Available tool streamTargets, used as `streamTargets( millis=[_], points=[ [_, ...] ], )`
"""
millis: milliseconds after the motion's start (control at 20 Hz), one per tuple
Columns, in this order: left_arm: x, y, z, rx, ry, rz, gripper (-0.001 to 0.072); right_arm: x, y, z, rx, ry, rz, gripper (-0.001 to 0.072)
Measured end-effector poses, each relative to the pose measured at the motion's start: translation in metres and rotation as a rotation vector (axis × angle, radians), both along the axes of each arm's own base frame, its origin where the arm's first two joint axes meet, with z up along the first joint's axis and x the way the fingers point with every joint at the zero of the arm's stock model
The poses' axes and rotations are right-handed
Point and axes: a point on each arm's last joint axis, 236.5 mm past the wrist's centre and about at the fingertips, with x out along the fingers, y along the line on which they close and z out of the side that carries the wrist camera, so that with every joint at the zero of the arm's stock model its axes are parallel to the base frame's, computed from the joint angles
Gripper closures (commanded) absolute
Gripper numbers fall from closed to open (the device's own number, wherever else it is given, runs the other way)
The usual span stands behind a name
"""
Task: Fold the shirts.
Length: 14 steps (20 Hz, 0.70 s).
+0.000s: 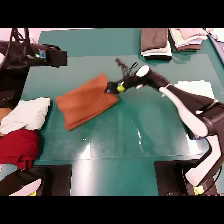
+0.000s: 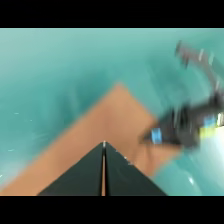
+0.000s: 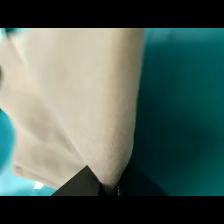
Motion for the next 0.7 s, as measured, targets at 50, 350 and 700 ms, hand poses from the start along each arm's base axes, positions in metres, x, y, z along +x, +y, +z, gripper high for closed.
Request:
streamTargets(
  millis=[50, 350, 700],
  points=[
    [-0.004, -0.009, 0.001, -0.004, -0.001, -0.022, 0.0685, 0.015, -0.026, 0.013, -0.023, -0.031, -0.046, 0.0693],
    [-0.022, -0.050, 0.008, -0.028, -0.029, -0.118, 0.0685, 0.050, -0.255, 0.079, -0.215, -0.121, -0.408, 0.0693],
    [-0.023, -0.060, 0.016, -0.057, -0.059, -0.131, 0.0686, 0.007, -0.446, 0.125, -0.292, -0.146, -0.799, 0.0694]
  ],
)
